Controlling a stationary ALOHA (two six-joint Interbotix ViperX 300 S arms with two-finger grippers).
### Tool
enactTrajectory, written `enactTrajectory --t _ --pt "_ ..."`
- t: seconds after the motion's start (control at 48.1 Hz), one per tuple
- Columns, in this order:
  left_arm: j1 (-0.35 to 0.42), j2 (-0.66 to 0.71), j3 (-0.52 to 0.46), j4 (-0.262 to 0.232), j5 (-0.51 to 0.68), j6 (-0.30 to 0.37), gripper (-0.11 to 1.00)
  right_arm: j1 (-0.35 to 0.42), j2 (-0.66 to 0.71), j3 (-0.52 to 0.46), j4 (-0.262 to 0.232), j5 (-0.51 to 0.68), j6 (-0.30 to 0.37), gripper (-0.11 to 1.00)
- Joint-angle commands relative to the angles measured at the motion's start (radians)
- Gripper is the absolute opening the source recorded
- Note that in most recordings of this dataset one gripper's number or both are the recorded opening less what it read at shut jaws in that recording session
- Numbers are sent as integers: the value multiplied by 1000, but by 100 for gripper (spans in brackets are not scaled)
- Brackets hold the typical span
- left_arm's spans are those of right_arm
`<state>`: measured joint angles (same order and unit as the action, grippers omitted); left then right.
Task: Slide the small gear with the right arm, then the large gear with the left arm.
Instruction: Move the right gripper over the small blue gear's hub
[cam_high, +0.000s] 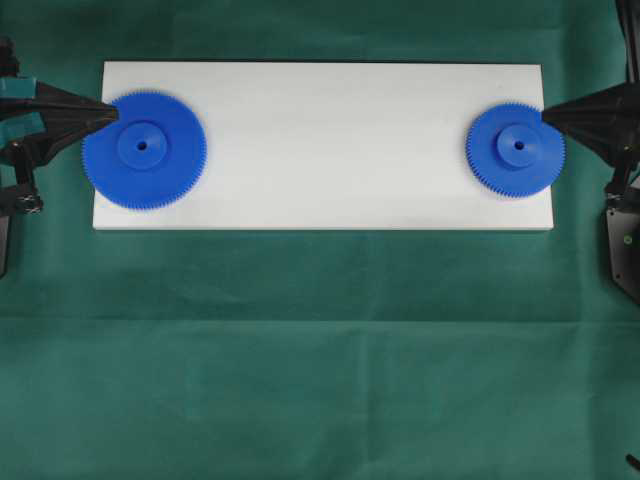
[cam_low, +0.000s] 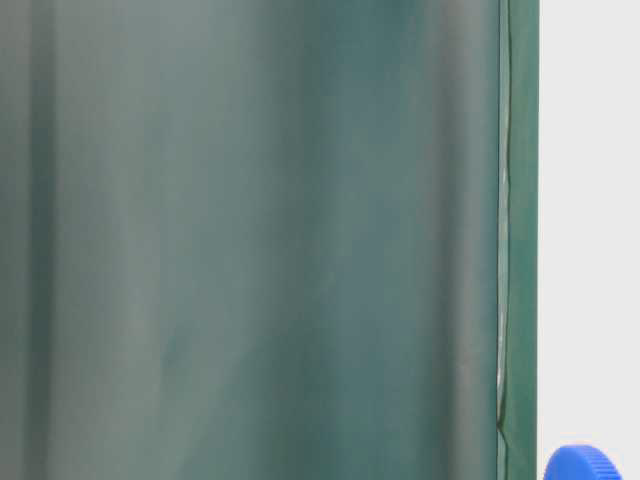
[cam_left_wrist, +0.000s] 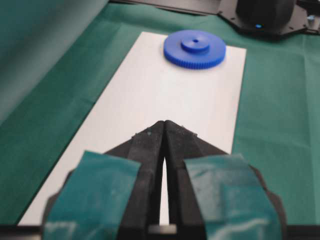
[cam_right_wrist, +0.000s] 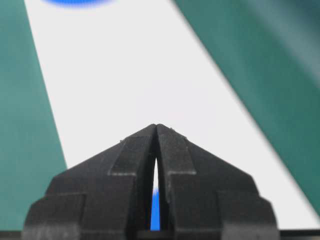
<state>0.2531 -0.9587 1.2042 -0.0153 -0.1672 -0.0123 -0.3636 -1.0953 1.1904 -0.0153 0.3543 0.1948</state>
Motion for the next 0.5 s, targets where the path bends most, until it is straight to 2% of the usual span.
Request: enactTrajectory --t 0.0,0.208,0.478 --pt "3 9 -18 -2 -2 2 -1 -2 23 -28 -15 71 37 51" --pt "3 9 -15 -2 -3 2 -1 -2 41 -28 -38 129 109 51" --pt "3 9 -12 -3 -2 0 -1 -2 58 -9 -49 124 126 51"
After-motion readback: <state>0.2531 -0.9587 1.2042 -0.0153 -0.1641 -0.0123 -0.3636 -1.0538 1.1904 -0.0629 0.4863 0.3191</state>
